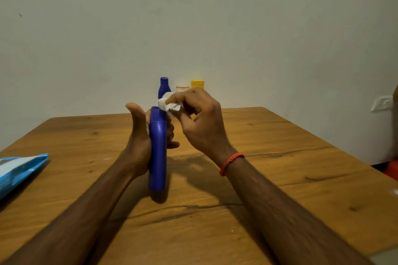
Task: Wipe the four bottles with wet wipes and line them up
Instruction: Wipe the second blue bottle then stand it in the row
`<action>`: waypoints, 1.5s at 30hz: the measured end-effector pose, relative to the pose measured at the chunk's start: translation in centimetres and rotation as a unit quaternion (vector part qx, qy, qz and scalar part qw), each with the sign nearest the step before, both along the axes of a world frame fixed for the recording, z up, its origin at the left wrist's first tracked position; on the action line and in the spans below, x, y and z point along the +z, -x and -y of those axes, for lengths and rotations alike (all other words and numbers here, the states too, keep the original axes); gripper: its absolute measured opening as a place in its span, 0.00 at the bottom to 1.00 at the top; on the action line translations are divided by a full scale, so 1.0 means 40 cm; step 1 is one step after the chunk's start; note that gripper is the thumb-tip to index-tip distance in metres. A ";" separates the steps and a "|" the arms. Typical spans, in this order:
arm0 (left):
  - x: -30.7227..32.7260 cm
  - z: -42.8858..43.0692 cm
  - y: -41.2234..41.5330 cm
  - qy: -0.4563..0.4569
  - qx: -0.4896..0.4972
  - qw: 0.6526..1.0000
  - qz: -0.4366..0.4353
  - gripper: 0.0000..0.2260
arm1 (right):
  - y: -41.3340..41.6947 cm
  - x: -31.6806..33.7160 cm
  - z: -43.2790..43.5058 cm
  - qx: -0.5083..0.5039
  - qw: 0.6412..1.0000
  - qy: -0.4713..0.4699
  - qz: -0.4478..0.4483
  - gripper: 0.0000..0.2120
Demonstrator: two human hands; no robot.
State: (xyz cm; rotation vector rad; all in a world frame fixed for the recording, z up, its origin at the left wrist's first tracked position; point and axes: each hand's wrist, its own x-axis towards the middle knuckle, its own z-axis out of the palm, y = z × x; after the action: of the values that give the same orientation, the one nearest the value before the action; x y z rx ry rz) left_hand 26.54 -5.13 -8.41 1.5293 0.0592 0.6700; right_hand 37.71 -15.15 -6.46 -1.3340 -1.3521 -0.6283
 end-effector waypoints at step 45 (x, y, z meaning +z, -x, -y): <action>0.012 -0.008 -0.017 0.355 0.057 0.933 -0.019 0.20 | -0.008 -0.011 0.001 0.013 0.975 0.217 0.037 0.10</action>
State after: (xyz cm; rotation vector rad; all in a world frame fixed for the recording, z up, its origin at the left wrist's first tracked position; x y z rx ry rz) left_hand 27.20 -4.82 -7.94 0.8405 0.3829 0.6172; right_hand 38.03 -15.20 -6.88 -1.6477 -1.6280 -0.3758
